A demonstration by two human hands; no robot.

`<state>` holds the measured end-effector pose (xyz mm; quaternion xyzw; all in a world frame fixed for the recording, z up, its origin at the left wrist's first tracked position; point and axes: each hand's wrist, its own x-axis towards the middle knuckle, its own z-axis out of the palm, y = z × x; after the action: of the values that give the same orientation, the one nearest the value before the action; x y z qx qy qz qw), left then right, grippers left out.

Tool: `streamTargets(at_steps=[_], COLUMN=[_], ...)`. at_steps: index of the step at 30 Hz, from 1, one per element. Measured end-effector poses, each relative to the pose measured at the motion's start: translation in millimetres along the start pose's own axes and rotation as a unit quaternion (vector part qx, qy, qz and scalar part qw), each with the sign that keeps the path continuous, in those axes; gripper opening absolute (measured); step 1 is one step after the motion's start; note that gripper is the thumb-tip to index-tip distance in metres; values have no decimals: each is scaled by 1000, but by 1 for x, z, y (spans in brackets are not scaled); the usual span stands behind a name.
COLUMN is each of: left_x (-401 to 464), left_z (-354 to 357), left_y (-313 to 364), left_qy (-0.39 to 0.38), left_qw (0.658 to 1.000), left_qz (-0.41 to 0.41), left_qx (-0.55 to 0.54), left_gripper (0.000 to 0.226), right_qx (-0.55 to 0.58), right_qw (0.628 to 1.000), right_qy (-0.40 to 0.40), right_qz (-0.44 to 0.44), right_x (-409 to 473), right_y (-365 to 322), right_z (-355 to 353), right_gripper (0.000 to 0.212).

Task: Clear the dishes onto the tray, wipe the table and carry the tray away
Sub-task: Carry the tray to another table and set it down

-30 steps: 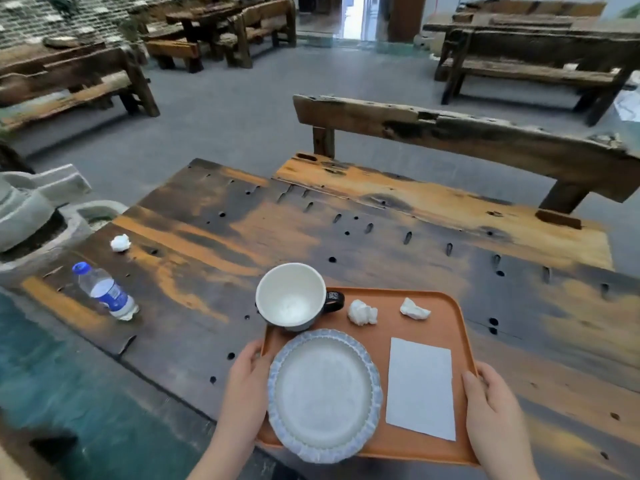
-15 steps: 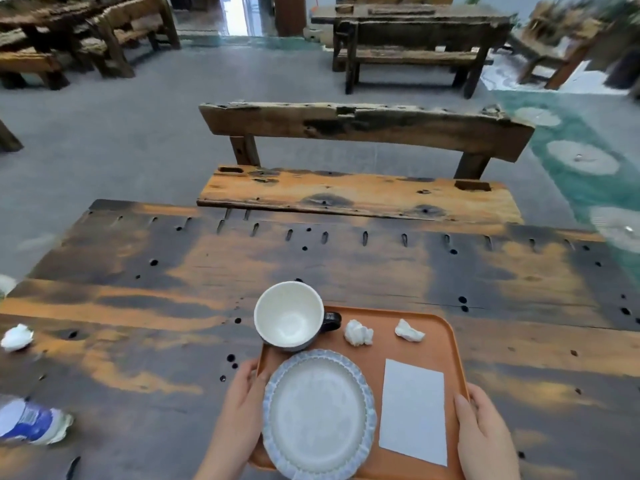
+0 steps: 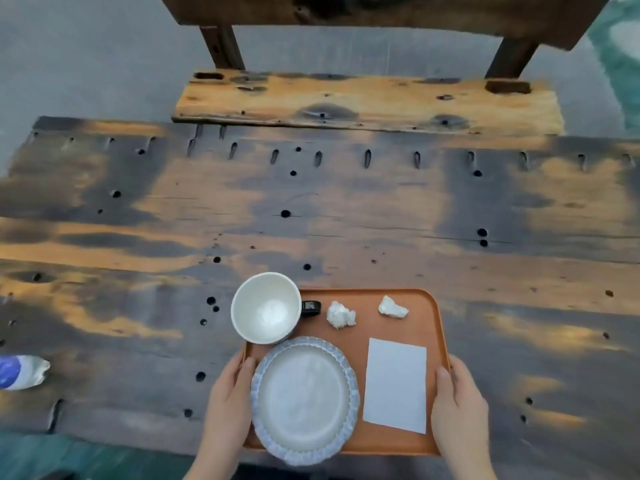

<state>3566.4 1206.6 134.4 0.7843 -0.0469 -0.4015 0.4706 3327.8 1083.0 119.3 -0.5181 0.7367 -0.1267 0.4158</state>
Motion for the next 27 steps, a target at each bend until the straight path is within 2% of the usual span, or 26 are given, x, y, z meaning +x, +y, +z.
streamTargets(at_steps=[5, 10, 14, 17, 21, 27], left_x=[36, 82, 120, 150, 180, 210], left_z=[0, -8, -10, -12, -9, -4], left_y=[-41, -73, -80, -85, -81, -80], left_qy=[19, 24, 20, 40, 77, 108], left_qw=[998, 995, 992, 983, 970, 955], left_qz=[-20, -36, -4, 38, 97, 127], left_qx=[58, 86, 125, 173, 211, 245], left_gripper=[28, 22, 24, 30, 27, 25], right_qx=[6, 8, 2, 12, 3, -4], right_qw=[1000, 999, 999, 998, 997, 992], right_qy=[11, 31, 40, 52, 72, 111], right_qz=[14, 38, 35, 18, -20, -53], right_x=[9, 14, 27, 41, 61, 95], right_y=[29, 47, 47, 42, 35, 22], right_z=[43, 84, 117, 142, 165, 184], right_gripper=[32, 33, 33, 36, 32, 33])
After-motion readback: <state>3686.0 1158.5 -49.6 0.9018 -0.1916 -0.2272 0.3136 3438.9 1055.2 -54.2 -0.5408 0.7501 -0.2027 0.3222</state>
